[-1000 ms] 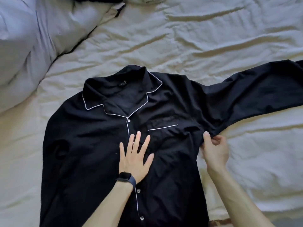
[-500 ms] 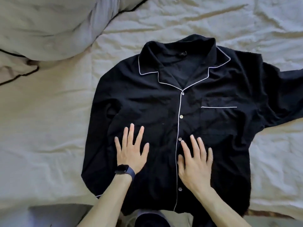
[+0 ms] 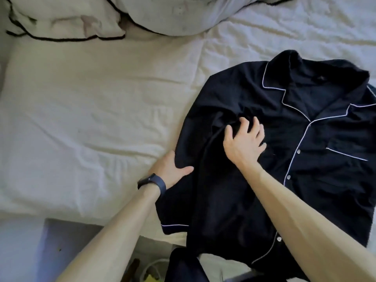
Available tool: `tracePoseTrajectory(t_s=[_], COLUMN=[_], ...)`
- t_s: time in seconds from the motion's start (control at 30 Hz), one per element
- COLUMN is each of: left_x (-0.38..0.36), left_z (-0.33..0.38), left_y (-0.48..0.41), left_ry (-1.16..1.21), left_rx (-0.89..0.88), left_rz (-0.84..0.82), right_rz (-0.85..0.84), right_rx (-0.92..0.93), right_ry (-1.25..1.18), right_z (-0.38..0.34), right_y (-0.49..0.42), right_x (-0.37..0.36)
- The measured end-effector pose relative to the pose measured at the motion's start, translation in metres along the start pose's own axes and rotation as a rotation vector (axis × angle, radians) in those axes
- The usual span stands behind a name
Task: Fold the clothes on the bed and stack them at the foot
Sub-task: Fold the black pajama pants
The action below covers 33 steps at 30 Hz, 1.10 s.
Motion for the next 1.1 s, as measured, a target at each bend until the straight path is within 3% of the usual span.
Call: tracePoseTrajectory(t_s=[0.07,0.17,0.3,0.37,0.5,0.57,0.63,0.7,0.77,0.83,0.9,0.97,1.03,1.1], left_x=[-0.001,0.041,0.153,0.203,0.238,0.239,0.228,0.212,0.193,0.171,0.147,0.13,0.132,0.152], left_z=[-0.009,-0.015,-0.029,-0.042,-0.066,-0.07,-0.079,-0.099,-0.125,-0.138,-0.14,-0.14,-0.135,-0.131], left_y=[0.004,0.0,-0.023,-0.034,-0.052,-0.05,-0.048,-0.044,-0.038,-0.038,-0.041,-0.046,-0.049,-0.051], left_ry=[0.07,0.392,0.845,0.561,-0.452,-0.572,-0.384,-0.04,0.422,0.661,0.736,0.82,0.873,0.885], left_rx=[0.028,0.043,-0.004,-0.014,-0.019,-0.039,0.035,0.206,0.46,0.585,0.526,0.465,0.409,0.306], left_rz=[-0.148,-0.285,-0.071,0.101,0.302,0.52,0.617,0.64,0.702,0.625,0.44,0.346,0.317,0.411], right_rz=[-0.034,-0.104,-0.143,-0.148,-0.151,-0.162,-0.15,-0.057,0.05,0.106,0.052,-0.153,-0.299,-0.325], right_rx=[-0.108,-0.072,-0.112,-0.128,-0.139,-0.156,-0.188,-0.131,0.023,0.227,0.458,0.598,0.626,0.605], right_ry=[-0.024,0.103,0.168,0.175,0.194,0.194,0.149,0.084,-0.002,-0.023,0.041,0.16,0.287,0.344], right_z=[0.005,0.014,0.013,0.009,0.005,0.002,-0.004,-0.014,-0.031,-0.053,-0.075,-0.09,-0.092,-0.09], right_y=[0.002,0.007,0.006,0.008,0.011,0.011,0.015,0.023,0.041,0.066,0.09,0.105,0.109,0.108], right_x=[-0.007,-0.011,-0.013,-0.014,-0.011,-0.006,0.002,0.01,0.013,0.008,-0.013,-0.042,-0.066,-0.077])
Point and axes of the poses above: each hand's wrist, its own y-axis away from the middle knuckle, its own x-axis out of the back of the hand, z = x × y, the point moved 5 cm from there along -y, towards the middle knuckle, and after that the axes turned 3 degrees about -y, right-handed, at the moved point
